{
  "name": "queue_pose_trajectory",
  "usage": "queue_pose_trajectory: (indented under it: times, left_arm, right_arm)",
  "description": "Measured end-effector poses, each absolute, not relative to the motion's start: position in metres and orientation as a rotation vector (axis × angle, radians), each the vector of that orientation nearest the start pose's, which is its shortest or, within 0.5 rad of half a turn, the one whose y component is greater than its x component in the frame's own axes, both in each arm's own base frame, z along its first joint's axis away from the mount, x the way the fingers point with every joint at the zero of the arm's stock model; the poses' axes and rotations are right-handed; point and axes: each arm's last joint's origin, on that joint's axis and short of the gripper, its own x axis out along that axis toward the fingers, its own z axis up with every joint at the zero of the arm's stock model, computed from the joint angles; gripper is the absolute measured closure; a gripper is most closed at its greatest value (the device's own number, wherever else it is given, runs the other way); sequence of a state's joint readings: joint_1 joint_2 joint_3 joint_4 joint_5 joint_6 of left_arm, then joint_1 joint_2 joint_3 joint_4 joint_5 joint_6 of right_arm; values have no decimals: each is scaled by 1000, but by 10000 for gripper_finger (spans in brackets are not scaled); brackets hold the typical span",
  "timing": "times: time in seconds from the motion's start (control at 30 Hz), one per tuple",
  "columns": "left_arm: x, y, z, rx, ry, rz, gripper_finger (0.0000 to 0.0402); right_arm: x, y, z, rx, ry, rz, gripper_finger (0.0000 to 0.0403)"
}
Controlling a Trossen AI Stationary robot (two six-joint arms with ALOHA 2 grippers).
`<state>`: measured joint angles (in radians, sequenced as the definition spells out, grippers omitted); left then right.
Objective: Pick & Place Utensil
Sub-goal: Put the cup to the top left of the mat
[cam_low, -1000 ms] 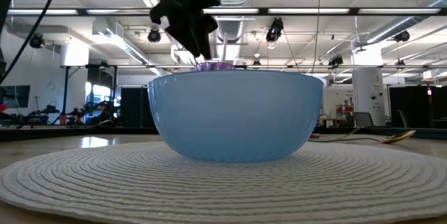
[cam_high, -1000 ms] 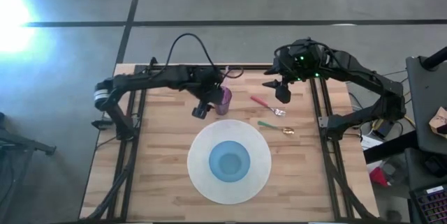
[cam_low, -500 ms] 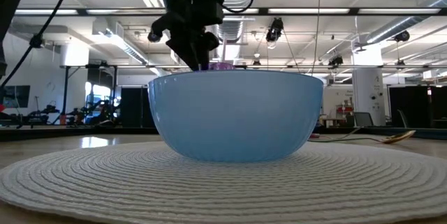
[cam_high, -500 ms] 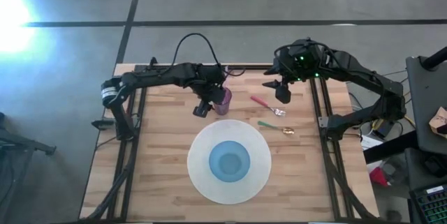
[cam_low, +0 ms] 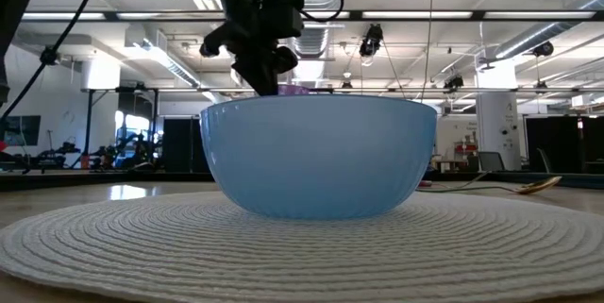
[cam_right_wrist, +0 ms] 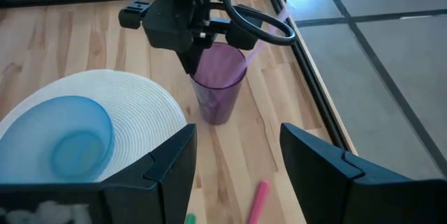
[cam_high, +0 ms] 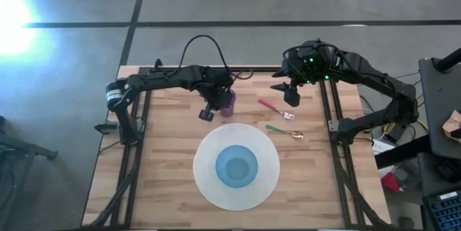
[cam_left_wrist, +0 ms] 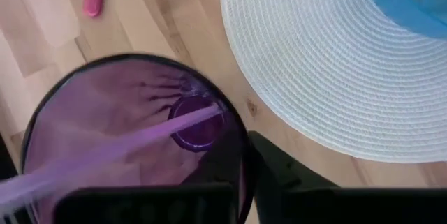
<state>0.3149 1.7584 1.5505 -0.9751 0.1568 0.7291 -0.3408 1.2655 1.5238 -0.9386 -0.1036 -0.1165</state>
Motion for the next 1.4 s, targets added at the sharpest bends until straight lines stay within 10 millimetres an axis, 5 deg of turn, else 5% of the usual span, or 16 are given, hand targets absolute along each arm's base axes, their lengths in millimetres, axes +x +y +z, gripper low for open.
queue_pose_trajectory:
  times: [0.37,0.83,1.07,1.4]
  left_arm:
    - [327,102,295,383,1170,-261,398]
    - [256,76,347,188,1196,-130,400]
    - [222,46,331,120,1159,-64,400]
    - [203,2,299,52,1178,1,401]
  right_arm:
    - [225,-76,415,36,677,-188,202]
    - [222,-75,409,45,739,-179,202]
    - [223,-76,404,62,753,-182,202]
    - [225,-76,393,93,783,-189,202]
